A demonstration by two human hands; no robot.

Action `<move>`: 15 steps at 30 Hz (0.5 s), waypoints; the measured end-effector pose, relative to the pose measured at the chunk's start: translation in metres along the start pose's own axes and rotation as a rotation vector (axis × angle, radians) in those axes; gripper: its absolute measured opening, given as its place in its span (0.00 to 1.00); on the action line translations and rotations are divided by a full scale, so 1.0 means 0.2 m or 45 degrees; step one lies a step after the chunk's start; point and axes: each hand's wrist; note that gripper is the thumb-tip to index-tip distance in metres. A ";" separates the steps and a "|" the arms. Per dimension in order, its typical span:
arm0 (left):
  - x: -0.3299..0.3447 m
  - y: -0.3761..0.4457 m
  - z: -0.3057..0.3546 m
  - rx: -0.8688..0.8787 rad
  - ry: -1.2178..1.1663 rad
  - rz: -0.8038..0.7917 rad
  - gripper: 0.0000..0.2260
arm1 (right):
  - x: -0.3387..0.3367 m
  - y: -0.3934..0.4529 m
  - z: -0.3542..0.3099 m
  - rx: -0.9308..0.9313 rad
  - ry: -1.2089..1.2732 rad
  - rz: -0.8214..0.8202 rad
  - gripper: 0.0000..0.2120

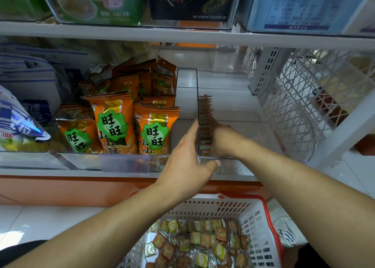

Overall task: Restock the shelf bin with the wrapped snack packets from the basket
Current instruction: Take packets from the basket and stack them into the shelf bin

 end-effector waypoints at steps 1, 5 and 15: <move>0.00 0.00 0.00 0.002 0.007 -0.005 0.42 | 0.00 0.00 0.00 -0.010 0.054 -0.002 0.24; -0.01 -0.01 0.01 -0.013 0.018 -0.015 0.44 | 0.01 0.01 0.02 0.048 0.204 -0.032 0.32; -0.07 -0.08 0.05 -0.113 0.164 -0.064 0.47 | -0.04 -0.02 0.01 0.062 0.001 -0.119 0.27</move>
Point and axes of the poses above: each hand's wrist, its own y-axis towards the middle knuckle, its own x-axis out of the palm, z = x × y, and after that the axes turned 7 degrees about -x, right-handed
